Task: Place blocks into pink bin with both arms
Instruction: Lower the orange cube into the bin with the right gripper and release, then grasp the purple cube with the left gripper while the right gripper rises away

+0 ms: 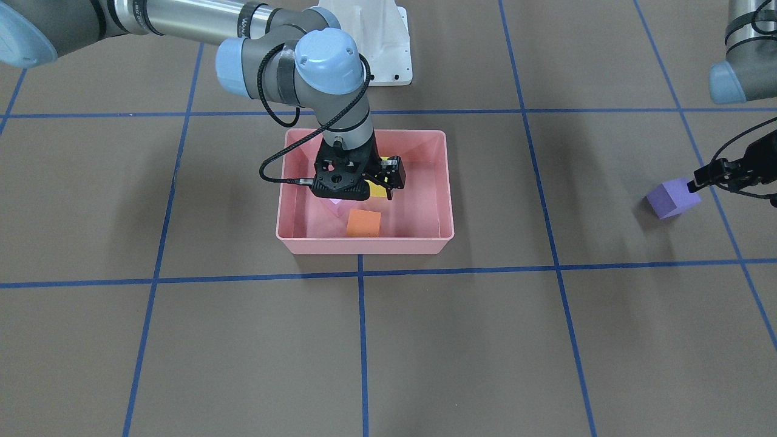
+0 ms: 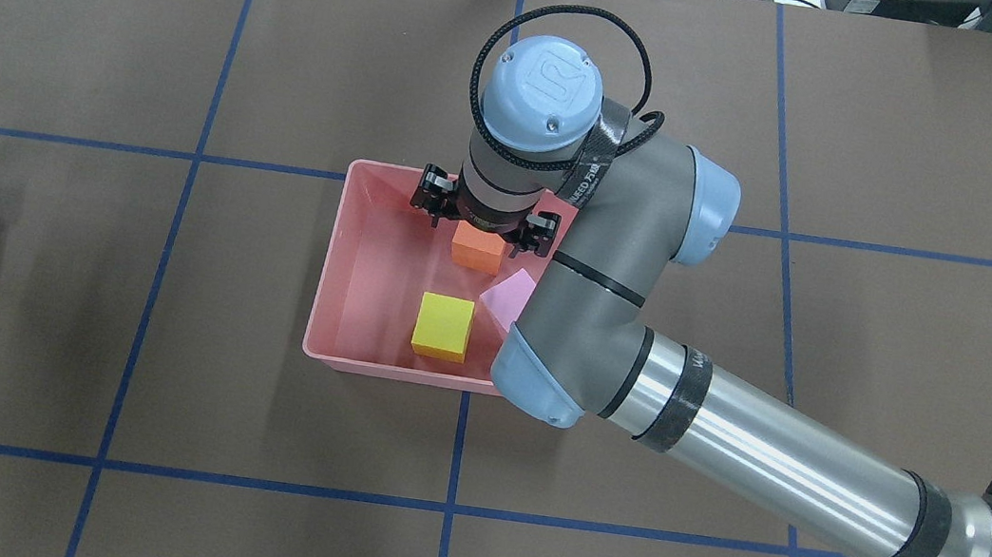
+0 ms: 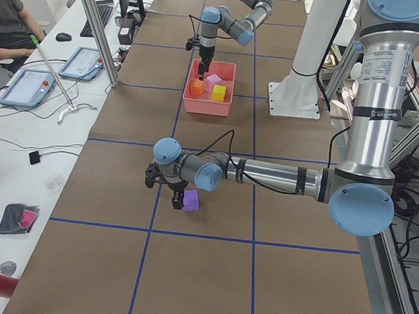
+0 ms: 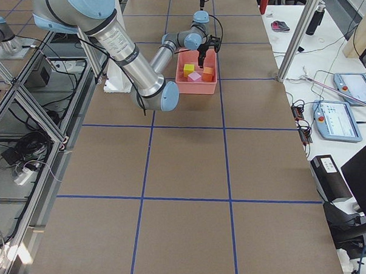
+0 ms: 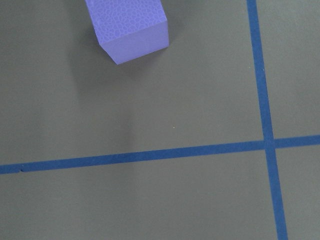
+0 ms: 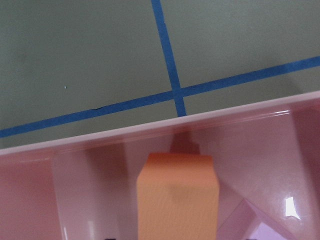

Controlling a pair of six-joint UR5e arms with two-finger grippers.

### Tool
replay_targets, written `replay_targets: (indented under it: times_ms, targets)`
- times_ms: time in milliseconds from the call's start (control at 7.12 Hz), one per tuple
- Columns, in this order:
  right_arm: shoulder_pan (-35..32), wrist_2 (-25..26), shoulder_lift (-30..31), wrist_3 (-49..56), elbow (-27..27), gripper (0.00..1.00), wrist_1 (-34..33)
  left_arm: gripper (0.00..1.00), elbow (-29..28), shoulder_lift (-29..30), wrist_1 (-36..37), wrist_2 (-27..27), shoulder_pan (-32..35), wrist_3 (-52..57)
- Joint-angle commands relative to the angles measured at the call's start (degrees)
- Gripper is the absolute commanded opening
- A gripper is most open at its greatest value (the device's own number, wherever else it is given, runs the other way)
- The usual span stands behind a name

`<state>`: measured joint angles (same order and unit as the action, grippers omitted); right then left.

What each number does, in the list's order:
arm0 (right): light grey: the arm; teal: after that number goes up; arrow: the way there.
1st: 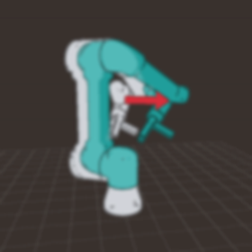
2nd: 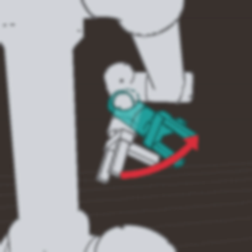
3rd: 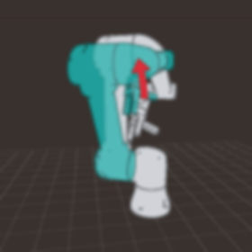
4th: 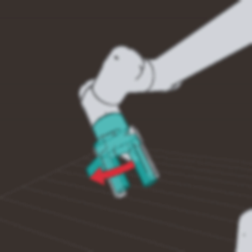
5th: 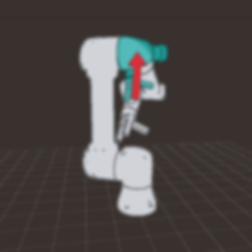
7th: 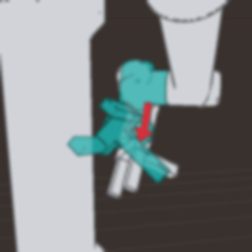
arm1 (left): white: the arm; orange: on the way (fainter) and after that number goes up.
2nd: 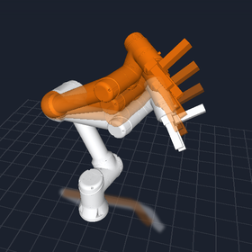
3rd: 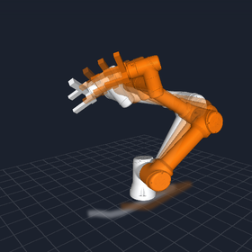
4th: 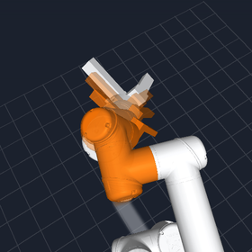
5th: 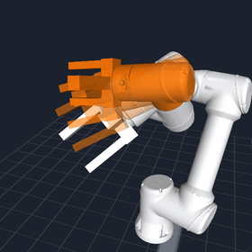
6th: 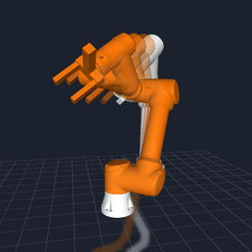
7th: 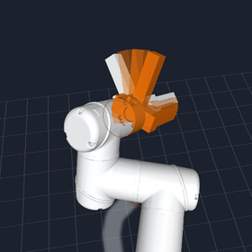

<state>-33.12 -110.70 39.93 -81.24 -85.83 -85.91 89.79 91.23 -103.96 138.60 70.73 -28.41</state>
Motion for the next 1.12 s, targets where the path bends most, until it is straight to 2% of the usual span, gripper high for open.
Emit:
replay_targets:
  times_ms: [0,703,984]
  targets:
    - [-3.33,-2.14,1.98,0.12,-3.01,0.99,-0.14,0.99,-0.67,0.26,-0.10,0.62,-2.43,-9.27]
    - [-7.57,-4.26,7.00,3.81,-5.04,0.99,-0.05,0.98,-5.85,2.81,-1.15,0.36,-5.24,-9.29]
    - [-7.66,-4.26,7.36,3.81,-5.40,0.99,-0.05,0.96,-9.53,2.90,-5.79,0.27,-5.60,-9.38]
